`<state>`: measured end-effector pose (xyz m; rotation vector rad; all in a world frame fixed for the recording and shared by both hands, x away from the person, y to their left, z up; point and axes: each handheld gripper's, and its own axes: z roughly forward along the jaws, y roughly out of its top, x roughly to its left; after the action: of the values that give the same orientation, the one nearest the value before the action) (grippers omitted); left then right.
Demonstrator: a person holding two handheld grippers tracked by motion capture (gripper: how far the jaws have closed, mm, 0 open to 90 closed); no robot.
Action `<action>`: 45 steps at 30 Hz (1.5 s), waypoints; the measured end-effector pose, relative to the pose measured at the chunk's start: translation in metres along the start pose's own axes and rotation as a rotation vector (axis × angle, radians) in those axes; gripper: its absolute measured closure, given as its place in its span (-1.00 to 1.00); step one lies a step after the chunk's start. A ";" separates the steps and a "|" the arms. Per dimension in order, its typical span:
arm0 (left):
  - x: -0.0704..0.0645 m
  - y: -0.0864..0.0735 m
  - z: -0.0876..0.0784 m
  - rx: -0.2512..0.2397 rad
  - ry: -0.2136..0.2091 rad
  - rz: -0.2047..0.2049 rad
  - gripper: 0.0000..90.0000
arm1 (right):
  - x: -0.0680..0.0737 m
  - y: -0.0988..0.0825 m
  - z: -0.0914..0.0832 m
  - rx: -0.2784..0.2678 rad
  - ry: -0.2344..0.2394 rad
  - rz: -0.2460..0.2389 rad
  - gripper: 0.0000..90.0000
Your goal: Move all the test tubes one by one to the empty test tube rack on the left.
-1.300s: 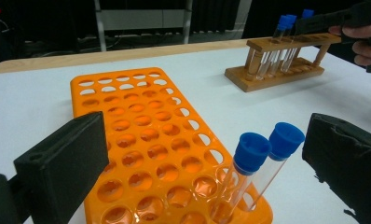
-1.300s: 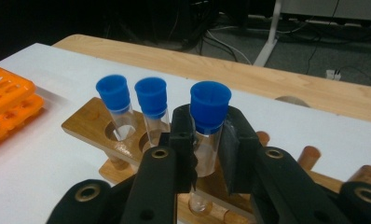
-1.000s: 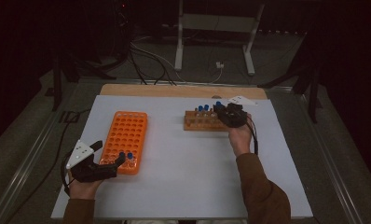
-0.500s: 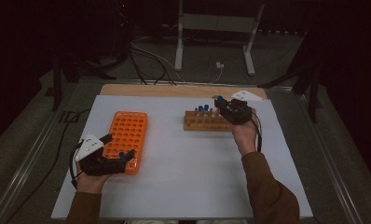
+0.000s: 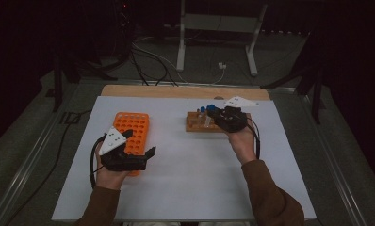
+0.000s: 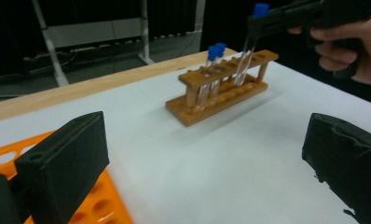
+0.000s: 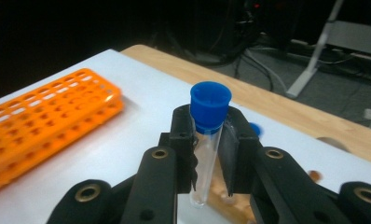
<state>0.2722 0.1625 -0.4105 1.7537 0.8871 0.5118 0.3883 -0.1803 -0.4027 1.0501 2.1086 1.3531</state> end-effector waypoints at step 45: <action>-0.045 0.009 0.058 0.065 -0.086 0.055 0.37 | 0.102 0.014 -0.006 0.054 0.370 -0.069 0.71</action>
<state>0.2872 0.0905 -0.4184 1.8497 0.8053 0.4444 0.3255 -0.1014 -0.3822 0.7845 2.4306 1.5607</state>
